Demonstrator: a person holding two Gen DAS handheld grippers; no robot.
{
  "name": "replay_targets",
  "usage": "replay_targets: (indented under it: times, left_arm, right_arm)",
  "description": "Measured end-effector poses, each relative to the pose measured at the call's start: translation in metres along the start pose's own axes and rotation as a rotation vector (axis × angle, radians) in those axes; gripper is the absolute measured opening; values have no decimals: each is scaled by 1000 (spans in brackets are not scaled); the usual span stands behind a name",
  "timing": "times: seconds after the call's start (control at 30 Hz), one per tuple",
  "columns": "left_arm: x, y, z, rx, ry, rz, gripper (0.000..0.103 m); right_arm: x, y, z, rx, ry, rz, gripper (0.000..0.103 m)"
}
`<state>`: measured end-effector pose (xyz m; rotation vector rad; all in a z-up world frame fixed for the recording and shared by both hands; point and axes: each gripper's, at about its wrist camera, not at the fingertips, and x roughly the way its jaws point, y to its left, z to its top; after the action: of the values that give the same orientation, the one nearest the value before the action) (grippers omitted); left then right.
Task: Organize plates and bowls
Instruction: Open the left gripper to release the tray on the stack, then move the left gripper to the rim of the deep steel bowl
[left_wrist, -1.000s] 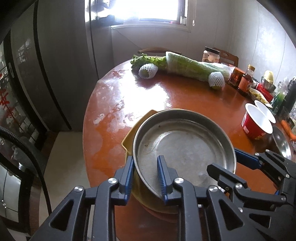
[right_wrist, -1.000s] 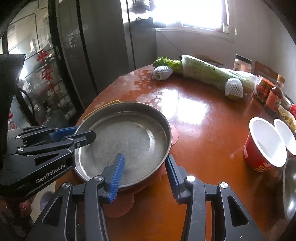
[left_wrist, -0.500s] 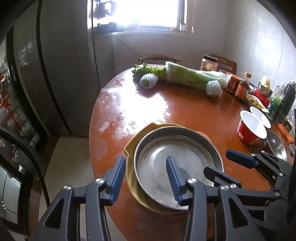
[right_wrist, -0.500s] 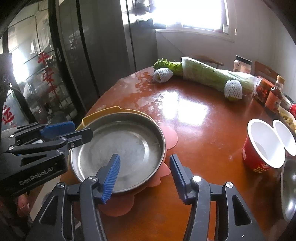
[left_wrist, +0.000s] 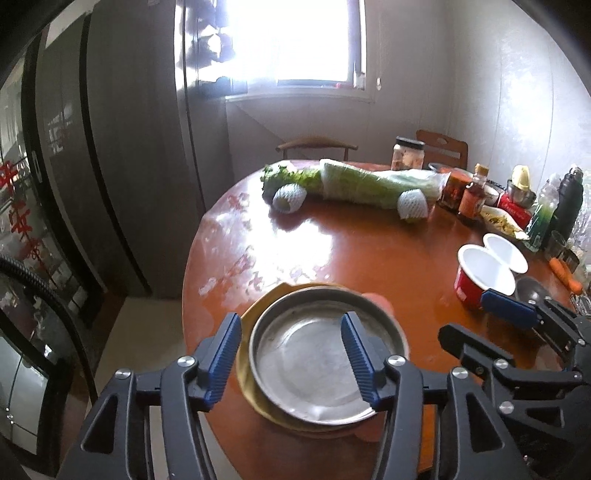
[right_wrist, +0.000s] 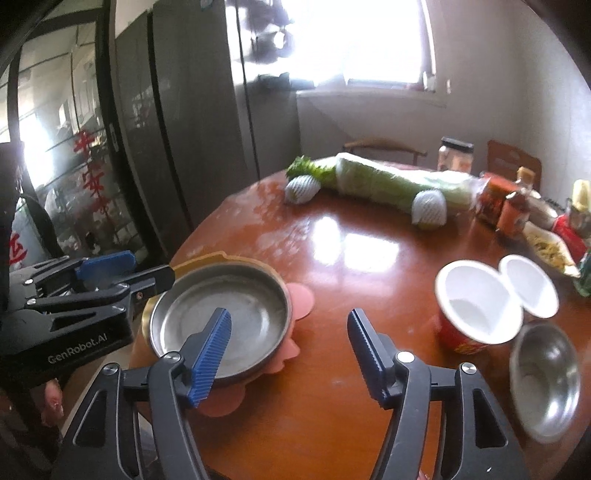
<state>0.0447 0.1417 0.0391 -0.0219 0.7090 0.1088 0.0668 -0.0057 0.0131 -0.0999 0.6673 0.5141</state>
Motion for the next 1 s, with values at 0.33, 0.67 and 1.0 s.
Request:
replay_targets:
  times: [0.33, 0.67, 1.0]
  left_arm:
    - [-21, -38, 15, 6, -57, -33, 66]
    - [-28, -82, 25, 27, -78, -82, 67]
    - [-31, -131, 36, 62, -87, -147, 69]
  right_arm:
    - [-51, -34, 7, 29, -108, -32, 74]
    - [-85, -81, 2, 64, -145, -110, 76]
    - [-117, -142, -13, 146, -158, -205, 76]
